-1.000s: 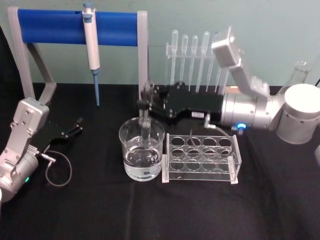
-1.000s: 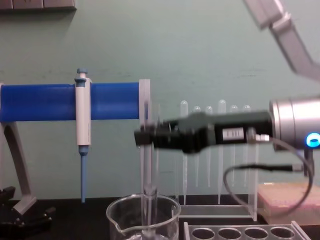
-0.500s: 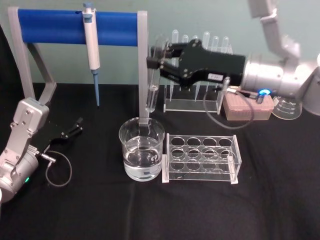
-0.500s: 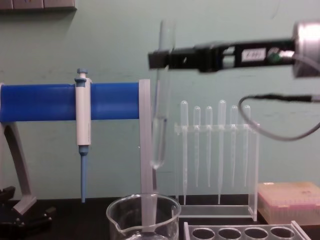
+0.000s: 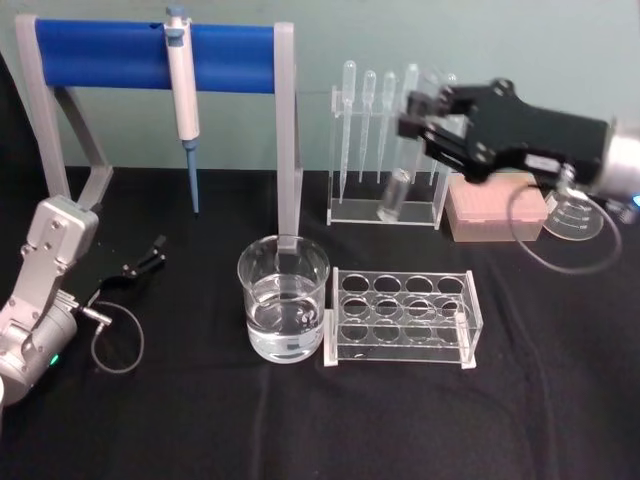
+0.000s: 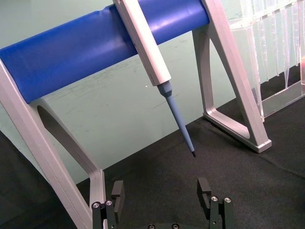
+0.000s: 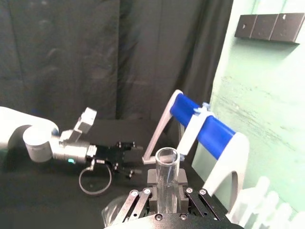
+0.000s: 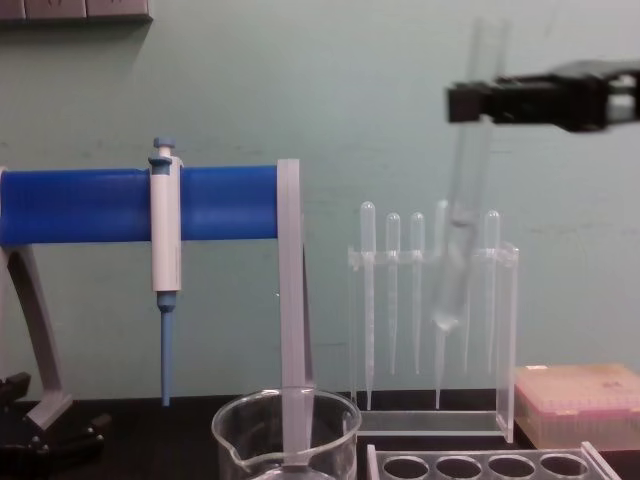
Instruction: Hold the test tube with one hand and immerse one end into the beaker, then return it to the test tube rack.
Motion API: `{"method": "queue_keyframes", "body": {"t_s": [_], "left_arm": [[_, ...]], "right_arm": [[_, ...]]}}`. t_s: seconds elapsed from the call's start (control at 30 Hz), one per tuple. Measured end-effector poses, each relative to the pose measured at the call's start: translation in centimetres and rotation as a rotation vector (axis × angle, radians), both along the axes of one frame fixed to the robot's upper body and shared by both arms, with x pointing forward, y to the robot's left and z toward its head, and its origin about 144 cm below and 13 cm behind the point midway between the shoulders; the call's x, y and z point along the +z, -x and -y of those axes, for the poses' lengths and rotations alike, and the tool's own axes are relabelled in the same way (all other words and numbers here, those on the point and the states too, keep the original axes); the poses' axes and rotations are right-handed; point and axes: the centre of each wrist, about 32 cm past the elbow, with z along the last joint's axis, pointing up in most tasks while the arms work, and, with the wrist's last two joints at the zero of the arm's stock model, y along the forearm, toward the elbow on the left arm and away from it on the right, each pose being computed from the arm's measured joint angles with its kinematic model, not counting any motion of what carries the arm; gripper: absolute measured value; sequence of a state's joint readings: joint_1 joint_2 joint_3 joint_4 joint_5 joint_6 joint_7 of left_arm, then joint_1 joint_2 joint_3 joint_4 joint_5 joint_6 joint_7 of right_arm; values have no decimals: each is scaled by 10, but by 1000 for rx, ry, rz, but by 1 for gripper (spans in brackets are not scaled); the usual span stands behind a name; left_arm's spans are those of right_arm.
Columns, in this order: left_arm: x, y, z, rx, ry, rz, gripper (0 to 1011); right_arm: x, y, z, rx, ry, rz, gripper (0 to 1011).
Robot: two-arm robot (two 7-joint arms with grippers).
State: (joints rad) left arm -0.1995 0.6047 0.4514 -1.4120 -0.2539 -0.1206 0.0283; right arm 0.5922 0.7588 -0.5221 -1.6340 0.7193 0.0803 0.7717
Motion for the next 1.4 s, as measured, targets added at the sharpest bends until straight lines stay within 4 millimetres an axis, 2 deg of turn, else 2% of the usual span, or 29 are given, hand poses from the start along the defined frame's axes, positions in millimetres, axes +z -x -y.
{"method": "queue_keyframes", "body": {"t_s": [0.37, 0.77, 1.4], "left_arm": [[0, 0, 0, 0, 0, 0, 1000], [0, 0, 0, 0, 0, 0, 1000], [0, 0, 0, 0, 0, 0, 1000]], "right_arm": [[-29, 18, 20, -9, 1, -12, 241], [-53, 33, 19, 7, 1, -52, 241], [-76, 33, 14, -27, 38, -55, 241]]}}
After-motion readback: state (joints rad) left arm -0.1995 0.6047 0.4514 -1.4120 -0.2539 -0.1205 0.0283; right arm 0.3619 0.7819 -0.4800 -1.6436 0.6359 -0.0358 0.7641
